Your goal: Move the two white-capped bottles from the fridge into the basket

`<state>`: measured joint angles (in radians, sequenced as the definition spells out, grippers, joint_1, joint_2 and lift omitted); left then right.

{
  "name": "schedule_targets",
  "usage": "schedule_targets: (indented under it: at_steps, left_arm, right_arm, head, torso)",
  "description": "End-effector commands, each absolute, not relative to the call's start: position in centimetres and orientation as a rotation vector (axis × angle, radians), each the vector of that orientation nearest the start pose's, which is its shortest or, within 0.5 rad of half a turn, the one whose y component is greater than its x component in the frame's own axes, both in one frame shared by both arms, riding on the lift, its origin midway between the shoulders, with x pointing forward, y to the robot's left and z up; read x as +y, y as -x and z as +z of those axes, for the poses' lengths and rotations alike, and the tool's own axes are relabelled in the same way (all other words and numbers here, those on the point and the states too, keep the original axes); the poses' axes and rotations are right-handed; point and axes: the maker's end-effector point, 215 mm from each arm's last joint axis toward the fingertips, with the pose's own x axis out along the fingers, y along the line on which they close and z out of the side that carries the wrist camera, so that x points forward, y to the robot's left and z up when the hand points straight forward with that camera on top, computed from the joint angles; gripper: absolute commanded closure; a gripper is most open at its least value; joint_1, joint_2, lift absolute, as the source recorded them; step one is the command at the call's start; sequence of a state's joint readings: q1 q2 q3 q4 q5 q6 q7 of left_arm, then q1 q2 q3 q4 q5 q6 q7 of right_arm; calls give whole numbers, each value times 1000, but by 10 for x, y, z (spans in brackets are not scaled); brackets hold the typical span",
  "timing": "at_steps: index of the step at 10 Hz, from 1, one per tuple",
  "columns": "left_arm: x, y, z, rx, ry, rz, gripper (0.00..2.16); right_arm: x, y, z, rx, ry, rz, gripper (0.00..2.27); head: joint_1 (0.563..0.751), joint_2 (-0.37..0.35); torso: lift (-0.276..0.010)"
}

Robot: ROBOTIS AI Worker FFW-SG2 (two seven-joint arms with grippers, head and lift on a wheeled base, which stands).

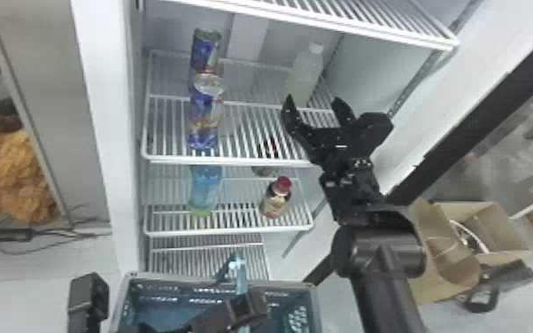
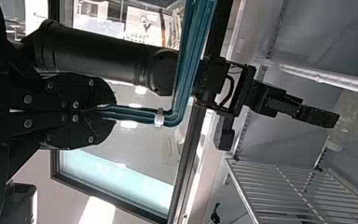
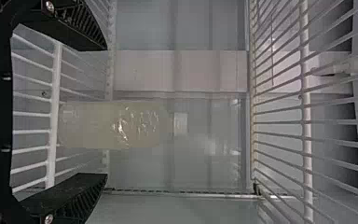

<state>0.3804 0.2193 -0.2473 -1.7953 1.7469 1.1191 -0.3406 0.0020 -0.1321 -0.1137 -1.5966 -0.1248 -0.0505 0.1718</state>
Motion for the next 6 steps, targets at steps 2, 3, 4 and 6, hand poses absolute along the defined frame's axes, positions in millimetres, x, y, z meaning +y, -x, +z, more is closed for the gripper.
schedule_targets:
  at_steps: [2, 3, 4, 6]
  left_arm:
    - [-68, -221, -315, 1009, 1674, -1199, 1184]
    - [-68, -221, -315, 1009, 1674, -1199, 1184]
    - [-68, -222, -315, 1007, 1673, -1200, 1184]
    - [-69, -222, -315, 1009, 1668, -1202, 1184]
  right_arm:
    - [-306, -609, -298, -95, 24, 53, 75]
    - [-308, -614, -298, -98, 26, 50, 75]
    - [-310, -621, -297, -98, 25, 45, 75]
    - [-314, -633, -299, -92, 24, 27, 75]
  head:
    - [695, -350]
    - [695, -350]
    - [695, -350]
    - [695, -350]
  torso:
    - [0]
    - [0]
    - [0]
    - [0]
